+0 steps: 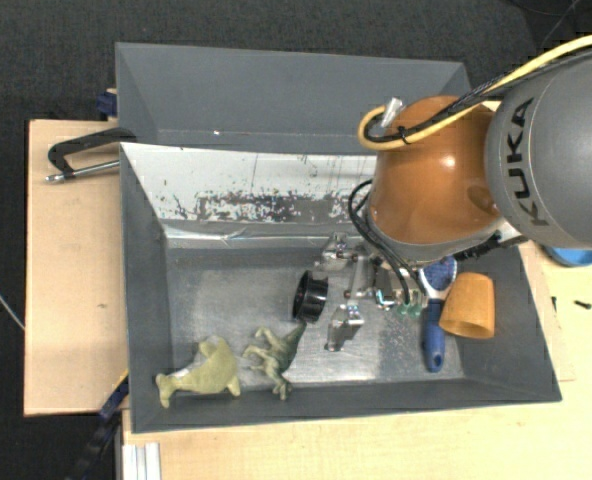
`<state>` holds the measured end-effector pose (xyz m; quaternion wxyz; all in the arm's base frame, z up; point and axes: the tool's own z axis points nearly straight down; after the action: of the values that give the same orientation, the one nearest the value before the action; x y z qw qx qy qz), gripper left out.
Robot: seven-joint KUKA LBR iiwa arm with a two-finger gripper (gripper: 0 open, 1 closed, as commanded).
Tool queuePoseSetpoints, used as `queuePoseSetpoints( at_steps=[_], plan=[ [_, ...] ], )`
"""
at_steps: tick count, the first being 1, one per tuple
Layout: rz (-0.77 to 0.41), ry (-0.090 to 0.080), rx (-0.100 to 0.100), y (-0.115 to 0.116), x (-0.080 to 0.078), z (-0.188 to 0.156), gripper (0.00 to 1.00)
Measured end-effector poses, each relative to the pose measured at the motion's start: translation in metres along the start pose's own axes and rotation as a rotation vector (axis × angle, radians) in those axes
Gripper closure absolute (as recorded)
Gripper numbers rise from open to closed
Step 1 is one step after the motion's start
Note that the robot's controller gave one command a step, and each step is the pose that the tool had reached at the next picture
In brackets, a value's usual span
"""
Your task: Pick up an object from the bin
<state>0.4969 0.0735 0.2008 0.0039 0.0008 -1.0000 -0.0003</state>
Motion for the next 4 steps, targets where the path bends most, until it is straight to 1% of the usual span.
queuePoseSetpoints(
  at_steps=[1, 2, 3, 4],
  plan=[
    [-0.553, -0.014, 0.002, -0.014, -0.041, 0.128, 0.0],
    [-0.724, -0.017, 0.004, -0.02, -0.074, 0.098, 0.0],
    [-1.096, -0.015, 0.005, -0.01, -0.079, 0.096, 0.0],
    [-1.305, -0.014, 0.007, -0.006, -0.087, 0.127, 0.0]
  ],
)
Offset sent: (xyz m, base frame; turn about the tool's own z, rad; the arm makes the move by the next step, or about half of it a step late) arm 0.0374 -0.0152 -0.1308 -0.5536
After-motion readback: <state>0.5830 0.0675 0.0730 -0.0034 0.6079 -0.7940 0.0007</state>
